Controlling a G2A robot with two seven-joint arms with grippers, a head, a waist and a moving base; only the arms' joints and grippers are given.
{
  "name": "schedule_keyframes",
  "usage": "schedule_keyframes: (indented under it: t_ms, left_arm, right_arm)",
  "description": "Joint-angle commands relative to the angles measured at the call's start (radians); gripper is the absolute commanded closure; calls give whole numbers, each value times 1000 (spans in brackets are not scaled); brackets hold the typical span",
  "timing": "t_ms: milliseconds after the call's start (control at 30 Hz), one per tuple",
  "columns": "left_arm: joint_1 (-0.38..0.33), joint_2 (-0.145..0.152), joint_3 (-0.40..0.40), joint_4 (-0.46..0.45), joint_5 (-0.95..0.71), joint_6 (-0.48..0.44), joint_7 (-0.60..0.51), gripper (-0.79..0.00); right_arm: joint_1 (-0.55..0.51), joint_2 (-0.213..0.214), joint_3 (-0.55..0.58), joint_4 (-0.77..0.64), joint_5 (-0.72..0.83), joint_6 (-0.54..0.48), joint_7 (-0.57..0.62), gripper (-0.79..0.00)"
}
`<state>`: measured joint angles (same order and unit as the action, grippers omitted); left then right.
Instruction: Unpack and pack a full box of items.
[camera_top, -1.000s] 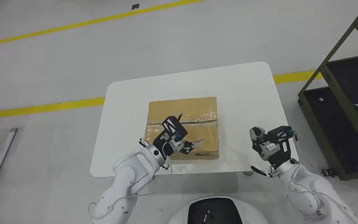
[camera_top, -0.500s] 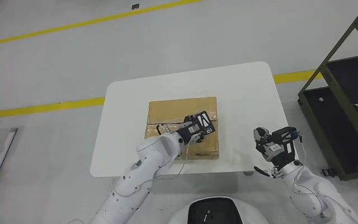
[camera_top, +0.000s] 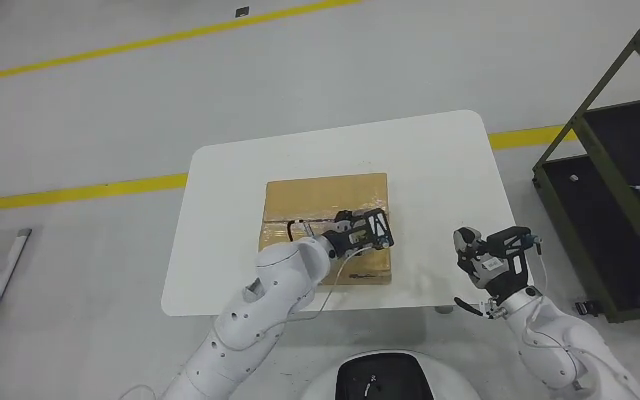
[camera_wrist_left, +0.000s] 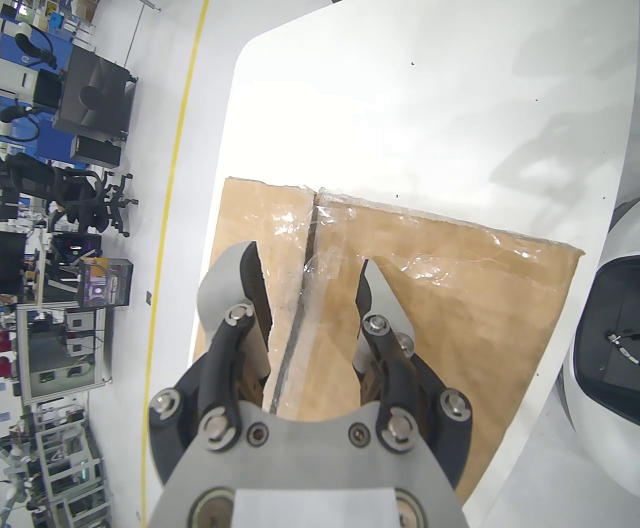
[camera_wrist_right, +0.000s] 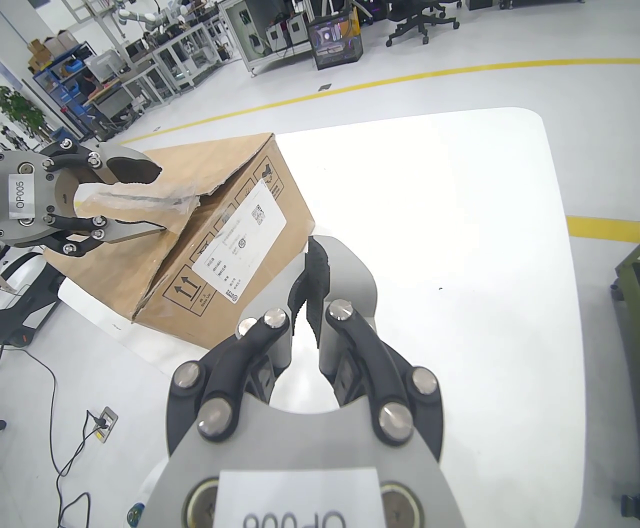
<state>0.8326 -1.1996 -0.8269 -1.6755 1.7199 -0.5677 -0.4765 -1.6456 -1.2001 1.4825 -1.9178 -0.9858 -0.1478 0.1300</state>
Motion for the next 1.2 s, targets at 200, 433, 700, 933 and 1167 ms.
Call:
schedule_keyframes:
  t_ms: [200,433,700,933,1167]
  left_arm:
    - [-13,-10,17,21,52,3,9,-351]
    - [-19,-17,23,33,105,14,34,-212]
    - [-7,-21,9,33,124,20,51,0]
    - [18,-19,-49,5,115,83,82,0]
    - [95,3,-205,-97,78,139,58,0]
  right_arm:
    - [3,-1,1,-1,0,0,0,0]
    - [1,-1,4,-4,-2,1,2,0]
    - [3,-2,3,-3,-1,0,8,0]
    - [13,-3,-2,-1,6,-2,9,0]
    - [27,-4,-1,8,53,-34,8,0]
